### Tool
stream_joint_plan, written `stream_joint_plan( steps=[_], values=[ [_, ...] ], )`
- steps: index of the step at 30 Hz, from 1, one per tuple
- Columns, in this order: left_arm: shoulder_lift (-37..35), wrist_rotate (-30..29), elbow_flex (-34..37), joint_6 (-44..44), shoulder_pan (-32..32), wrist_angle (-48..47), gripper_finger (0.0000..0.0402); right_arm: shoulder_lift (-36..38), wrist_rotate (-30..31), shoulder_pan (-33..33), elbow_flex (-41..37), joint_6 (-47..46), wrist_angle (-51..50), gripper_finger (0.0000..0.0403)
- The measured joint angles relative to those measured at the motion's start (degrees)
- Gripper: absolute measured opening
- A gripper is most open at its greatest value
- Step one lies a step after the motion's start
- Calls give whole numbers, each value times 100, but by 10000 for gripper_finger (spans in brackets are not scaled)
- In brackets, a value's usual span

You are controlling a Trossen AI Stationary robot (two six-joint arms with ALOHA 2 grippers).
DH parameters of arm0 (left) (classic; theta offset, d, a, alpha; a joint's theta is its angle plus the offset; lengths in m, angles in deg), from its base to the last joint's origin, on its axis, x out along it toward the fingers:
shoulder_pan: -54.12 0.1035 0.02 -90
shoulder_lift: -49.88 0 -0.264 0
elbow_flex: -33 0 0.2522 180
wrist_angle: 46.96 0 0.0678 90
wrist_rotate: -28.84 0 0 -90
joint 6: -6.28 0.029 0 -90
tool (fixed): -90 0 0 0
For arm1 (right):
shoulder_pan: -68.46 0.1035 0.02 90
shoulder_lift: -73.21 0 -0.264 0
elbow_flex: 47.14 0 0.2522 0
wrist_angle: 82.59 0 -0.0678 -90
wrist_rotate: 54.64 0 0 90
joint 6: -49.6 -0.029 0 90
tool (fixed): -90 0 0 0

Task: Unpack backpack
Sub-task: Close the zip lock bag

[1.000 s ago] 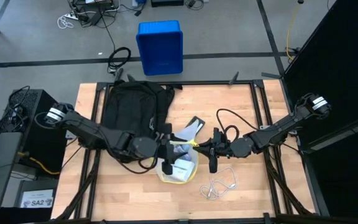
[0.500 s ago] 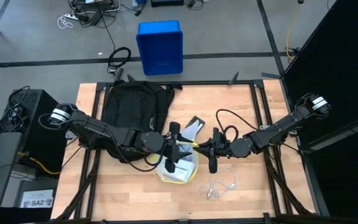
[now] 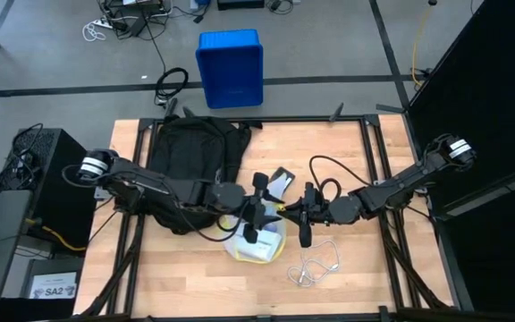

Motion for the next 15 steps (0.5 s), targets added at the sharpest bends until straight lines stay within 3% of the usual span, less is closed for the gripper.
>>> stream_joint_plan(
  steps=[7,15],
  values=[
    [78,23,0,5,117,53,184,0,-25,-37,-2,39,-65,0],
    [78,237,-2,-6,124,-63,57,0,-41,-35,-2,48,-144,0]
  ],
)
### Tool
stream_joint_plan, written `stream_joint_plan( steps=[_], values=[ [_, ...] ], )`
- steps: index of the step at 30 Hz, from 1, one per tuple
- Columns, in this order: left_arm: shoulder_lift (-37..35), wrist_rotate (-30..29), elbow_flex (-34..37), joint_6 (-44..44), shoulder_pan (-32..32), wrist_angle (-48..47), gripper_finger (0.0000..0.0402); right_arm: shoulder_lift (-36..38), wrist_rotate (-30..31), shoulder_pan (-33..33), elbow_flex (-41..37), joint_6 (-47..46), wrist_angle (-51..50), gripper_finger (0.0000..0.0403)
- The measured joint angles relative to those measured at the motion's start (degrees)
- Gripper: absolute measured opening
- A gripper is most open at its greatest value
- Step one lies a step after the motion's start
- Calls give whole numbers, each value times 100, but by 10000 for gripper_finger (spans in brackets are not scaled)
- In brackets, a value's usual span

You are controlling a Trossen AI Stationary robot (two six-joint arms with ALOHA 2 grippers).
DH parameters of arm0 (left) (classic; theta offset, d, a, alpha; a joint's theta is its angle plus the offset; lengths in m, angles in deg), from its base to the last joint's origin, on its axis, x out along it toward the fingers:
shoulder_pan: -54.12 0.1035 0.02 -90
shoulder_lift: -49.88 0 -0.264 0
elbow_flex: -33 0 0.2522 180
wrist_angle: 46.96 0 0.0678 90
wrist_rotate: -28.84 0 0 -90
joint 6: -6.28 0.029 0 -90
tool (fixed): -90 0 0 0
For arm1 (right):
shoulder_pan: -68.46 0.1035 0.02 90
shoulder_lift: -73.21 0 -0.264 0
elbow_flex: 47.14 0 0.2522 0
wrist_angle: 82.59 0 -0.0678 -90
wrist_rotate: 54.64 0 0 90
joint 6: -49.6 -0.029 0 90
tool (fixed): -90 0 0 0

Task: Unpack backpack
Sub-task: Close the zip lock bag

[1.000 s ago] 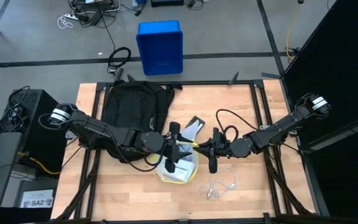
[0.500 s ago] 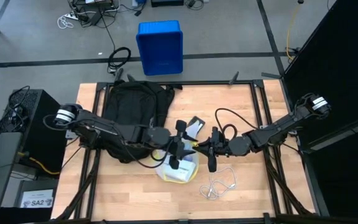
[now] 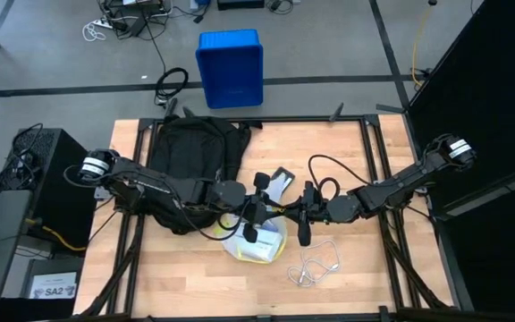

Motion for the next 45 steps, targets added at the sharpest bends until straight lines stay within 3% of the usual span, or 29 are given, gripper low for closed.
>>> stream_joint_plan(
  steps=[3,8,15,24,30,36,45],
  values=[
    [-2,-5,-9,-29,0,-136,19,-2,-18,0,-4,2,-53,0],
    [-7,-13,-19,-93,-13,-250,19,-4,-57,46,-4,100,-49,0],
    [-70,-136,14,-93,-229,-981,19,47,-739,308,13,617,105,16],
    [-248,-74,11,-133,-549,-1521,19,106,-424,761,67,1692,-74,105],
    [-345,773,11,16,-843,-1330,19,-4,-90,655,83,2369,-451,179],
    [-371,1334,11,20,-1063,-1140,19,-651,-347,415,213,2767,-411,232],
    [-372,1347,2,-50,-1072,-1243,19,-2055,-481,458,1562,3553,-378,259]
  ],
)
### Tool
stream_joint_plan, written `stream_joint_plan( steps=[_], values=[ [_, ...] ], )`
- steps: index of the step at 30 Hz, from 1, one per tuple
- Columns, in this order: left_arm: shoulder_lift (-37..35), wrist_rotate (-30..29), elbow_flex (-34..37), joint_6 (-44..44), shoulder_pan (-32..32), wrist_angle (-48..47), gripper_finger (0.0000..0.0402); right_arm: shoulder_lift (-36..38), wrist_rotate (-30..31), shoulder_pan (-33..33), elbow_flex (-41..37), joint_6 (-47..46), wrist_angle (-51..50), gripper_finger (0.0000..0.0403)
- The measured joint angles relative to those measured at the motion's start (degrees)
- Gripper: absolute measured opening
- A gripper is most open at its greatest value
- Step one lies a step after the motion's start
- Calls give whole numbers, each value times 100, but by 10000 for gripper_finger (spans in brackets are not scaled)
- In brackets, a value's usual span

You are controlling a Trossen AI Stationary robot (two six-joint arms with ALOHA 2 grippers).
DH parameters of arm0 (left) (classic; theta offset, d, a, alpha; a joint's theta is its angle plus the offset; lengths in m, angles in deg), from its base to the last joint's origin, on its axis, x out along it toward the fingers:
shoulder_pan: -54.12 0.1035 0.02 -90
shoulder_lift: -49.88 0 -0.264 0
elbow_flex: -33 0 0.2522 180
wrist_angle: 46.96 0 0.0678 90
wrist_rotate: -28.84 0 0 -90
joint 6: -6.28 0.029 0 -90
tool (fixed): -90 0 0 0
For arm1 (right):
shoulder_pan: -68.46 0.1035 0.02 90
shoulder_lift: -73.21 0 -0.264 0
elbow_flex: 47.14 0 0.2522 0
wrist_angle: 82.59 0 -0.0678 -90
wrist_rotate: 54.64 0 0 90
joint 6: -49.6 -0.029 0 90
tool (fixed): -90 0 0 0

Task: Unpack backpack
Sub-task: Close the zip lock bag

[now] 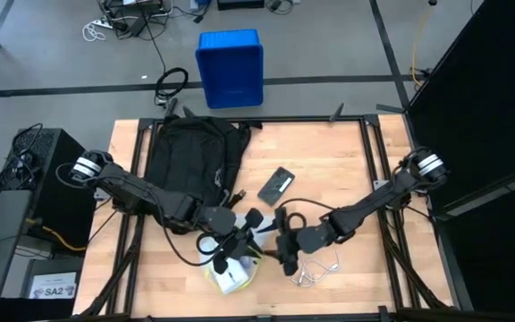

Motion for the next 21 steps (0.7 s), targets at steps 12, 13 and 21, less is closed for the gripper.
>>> stream_joint_plan(
  steps=[12,13,21],
  values=[
    [1,81,0,-217,-26,-225,19,-111,-375,-105,628,-125,-572,173],
    [4,87,0,-214,-26,-223,19,-111,-434,-142,628,-210,-648,159],
    [4,107,0,-214,-26,-195,19,-111,-798,-219,628,37,-597,26]
  ],
)
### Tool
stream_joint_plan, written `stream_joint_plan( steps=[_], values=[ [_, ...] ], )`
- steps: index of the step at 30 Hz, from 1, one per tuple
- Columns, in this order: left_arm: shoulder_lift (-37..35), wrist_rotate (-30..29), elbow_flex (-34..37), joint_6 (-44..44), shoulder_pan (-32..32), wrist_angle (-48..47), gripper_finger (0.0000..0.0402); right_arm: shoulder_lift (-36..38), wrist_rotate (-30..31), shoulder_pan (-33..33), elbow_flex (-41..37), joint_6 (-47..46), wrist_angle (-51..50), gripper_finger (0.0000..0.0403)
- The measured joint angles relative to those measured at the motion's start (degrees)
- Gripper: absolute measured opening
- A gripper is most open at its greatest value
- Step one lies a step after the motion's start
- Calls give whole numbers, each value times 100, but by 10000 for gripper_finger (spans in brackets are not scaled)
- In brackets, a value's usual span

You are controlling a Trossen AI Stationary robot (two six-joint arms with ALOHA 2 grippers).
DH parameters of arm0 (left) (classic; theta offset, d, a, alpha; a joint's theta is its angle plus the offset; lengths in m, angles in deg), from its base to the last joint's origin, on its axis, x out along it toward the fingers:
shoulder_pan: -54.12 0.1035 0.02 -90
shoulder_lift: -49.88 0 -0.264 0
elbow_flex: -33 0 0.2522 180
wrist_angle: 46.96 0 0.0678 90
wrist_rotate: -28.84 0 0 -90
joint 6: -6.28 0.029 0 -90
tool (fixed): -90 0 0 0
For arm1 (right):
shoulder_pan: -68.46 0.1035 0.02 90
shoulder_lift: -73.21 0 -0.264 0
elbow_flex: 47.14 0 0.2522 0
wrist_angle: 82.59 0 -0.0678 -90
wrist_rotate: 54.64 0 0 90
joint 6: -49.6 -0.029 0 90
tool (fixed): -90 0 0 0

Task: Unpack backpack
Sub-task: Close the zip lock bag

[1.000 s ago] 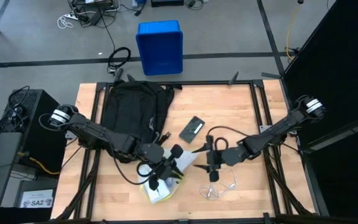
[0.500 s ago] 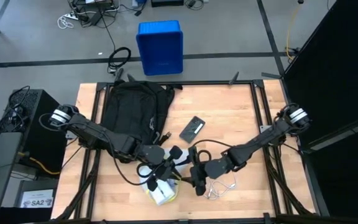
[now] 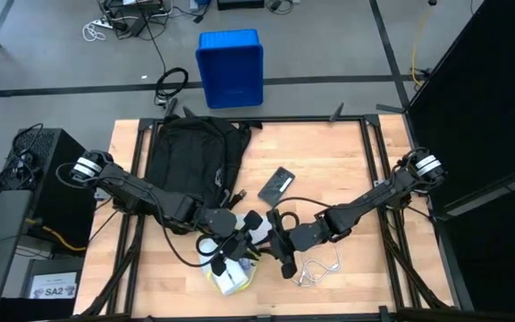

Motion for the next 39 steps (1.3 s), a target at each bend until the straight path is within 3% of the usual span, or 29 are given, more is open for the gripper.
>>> stream_joint_plan(
  steps=[4,17,24,29,31,34,39],
  values=[
    [0,-10,0,-43,2,-3,19,0,256,53,0,-22,-7,3],
    [-15,-230,-2,-155,-321,-601,18,17,1029,450,4,-946,-922,0],
    [-20,-298,-2,-182,-579,-710,18,17,1165,510,2,-1347,-1270,0],
    [-24,-297,-2,-170,-617,-743,18,17,870,501,-2,-1034,-665,2],
    [-24,-300,-2,-166,-614,-743,18,17,493,497,-2,-836,-348,12],
    [-24,-306,-2,-85,-614,-676,18,17,400,499,-2,-656,-147,47],
    [-24,-318,0,116,-598,-399,18,-91,456,349,-3,-581,60,145]
  ],
)
